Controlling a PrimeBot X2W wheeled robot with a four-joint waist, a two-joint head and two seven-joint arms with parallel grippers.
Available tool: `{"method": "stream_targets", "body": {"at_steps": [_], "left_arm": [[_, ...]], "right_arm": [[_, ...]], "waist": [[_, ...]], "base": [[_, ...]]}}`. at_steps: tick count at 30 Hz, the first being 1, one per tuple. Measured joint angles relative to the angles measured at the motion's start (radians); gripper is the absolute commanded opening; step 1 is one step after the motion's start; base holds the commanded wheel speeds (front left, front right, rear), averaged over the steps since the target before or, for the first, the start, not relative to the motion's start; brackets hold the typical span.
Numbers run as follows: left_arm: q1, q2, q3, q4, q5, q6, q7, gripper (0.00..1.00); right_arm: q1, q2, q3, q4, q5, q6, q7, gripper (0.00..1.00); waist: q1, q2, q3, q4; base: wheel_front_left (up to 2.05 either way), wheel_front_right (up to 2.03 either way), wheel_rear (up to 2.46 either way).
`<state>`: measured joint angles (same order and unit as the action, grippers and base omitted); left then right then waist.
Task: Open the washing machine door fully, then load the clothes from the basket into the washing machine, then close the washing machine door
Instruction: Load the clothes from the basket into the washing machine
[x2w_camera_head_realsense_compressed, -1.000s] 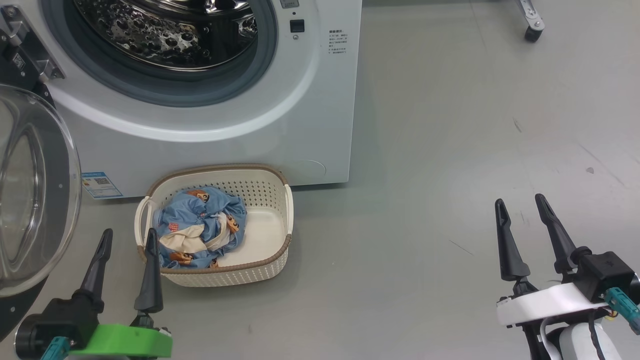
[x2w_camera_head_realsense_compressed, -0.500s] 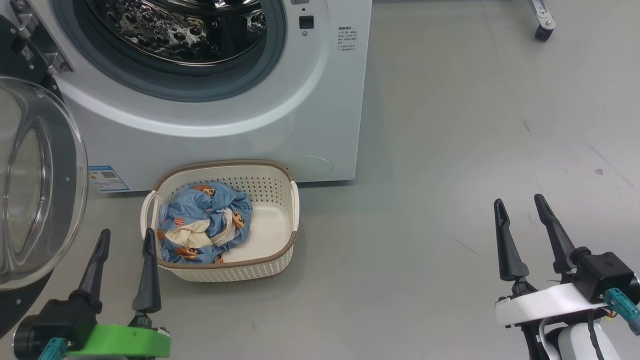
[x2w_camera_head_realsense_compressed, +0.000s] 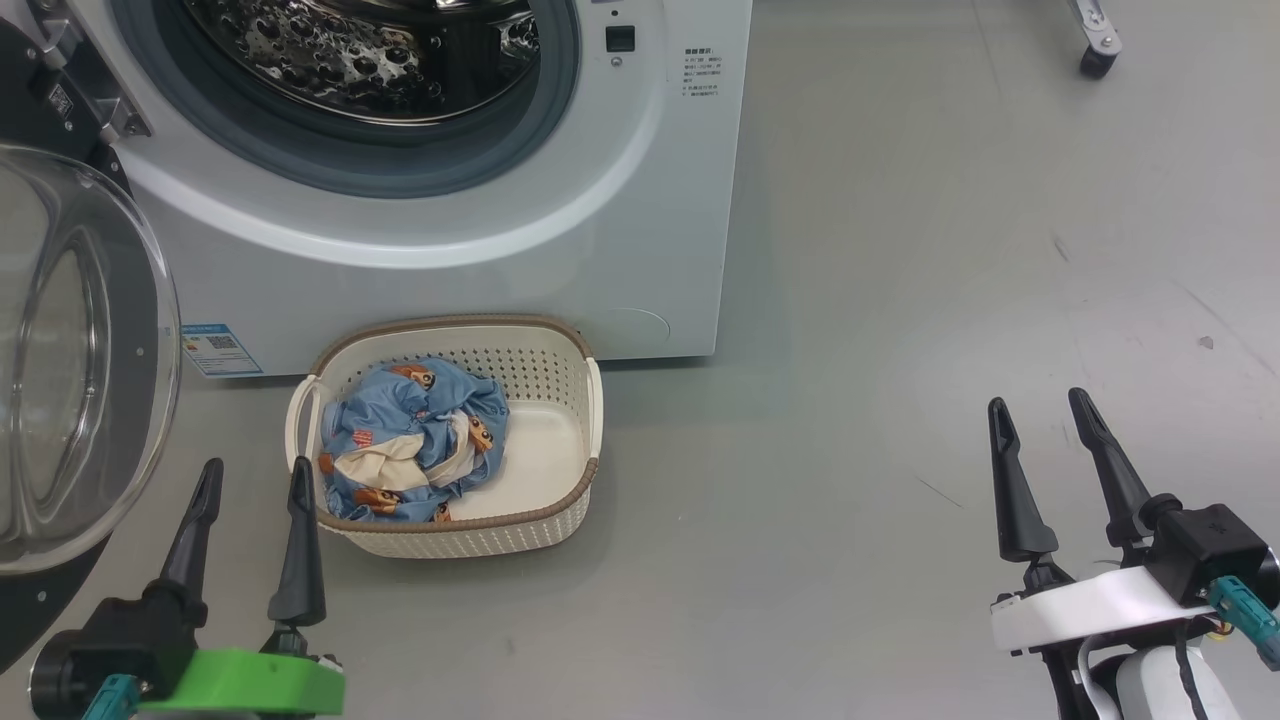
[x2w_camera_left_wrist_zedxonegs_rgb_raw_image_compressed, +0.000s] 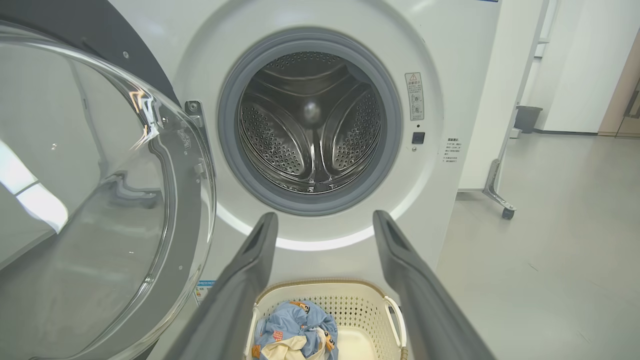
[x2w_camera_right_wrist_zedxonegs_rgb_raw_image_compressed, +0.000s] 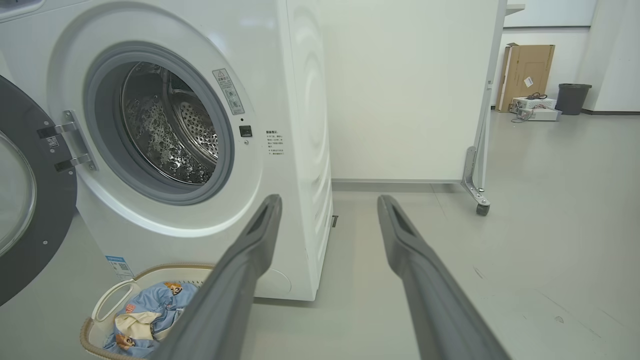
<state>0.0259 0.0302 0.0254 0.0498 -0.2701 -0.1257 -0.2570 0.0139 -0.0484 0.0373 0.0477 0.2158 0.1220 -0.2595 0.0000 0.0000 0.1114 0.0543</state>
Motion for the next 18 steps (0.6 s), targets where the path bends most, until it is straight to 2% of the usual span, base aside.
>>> {"method": "stream_targets", "body": {"at_steps": [9,18], "left_arm": [[0.0,0.0,-0.001,0.001,-0.004,0.0,0.0,1.0],[0.001,0.0,0.006,0.001,-0.013,0.0,0.0,1.0]], "right_arm": [[0.0,0.002,0.0,0.0,-0.006,0.0,0.0,1.0],[0.004,0.004,0.0,0.0,-0.006,0.0,0.0,1.0]], "waist": [[0.0,0.0,0.004,0.005],[0.0,0.0,0.008,0.015]], "base": [[0.27,-0.27,0.0],[0.64,-0.64,0.0]]}}
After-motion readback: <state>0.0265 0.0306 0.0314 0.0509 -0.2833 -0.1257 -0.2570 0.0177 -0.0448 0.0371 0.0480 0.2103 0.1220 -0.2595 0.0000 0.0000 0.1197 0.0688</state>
